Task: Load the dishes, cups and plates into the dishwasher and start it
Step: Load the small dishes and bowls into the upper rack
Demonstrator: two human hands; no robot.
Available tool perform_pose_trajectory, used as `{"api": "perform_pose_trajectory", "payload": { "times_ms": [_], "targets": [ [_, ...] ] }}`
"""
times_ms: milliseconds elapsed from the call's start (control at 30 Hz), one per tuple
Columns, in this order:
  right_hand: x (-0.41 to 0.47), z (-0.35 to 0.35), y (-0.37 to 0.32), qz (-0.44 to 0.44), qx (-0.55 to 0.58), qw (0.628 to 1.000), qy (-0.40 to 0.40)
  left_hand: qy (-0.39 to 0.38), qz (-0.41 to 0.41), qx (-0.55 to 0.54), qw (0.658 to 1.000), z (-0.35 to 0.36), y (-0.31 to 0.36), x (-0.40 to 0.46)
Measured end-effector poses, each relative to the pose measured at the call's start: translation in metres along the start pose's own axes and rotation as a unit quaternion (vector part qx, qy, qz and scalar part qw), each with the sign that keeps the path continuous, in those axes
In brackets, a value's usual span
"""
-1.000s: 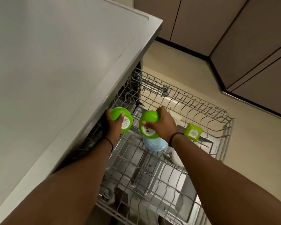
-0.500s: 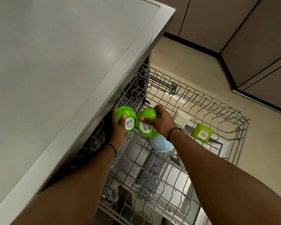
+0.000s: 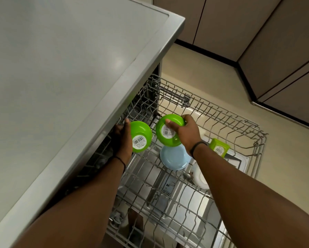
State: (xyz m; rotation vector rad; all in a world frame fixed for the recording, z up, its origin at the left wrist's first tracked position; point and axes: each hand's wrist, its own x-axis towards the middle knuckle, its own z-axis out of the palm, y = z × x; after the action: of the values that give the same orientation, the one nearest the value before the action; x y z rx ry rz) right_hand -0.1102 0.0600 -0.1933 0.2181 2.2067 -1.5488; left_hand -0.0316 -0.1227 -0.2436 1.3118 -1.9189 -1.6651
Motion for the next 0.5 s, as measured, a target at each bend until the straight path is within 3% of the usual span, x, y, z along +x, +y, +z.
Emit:
{"api": "perform_pose_trajectory", "payload": {
  "times_ms": [200,367,500],
  "targets": [
    [0.026,0.001,-0.011,-0.024,0.037,0.999,0.030,-0.033,0.019,0.043,0.998,0.015,-0.006,0.002],
    [0.048,0.020,-0.004,-0.023,0.003,1.000,0.019,-0.034,0.034,0.080,0.996,0.029,-0.018,0.007],
    [0.065,0.030,0.005,-0.018,-0.032,0.999,0.020,-0.012,0.097,0.168,0.981,0.040,-0.020,0.006]
  ]
}}
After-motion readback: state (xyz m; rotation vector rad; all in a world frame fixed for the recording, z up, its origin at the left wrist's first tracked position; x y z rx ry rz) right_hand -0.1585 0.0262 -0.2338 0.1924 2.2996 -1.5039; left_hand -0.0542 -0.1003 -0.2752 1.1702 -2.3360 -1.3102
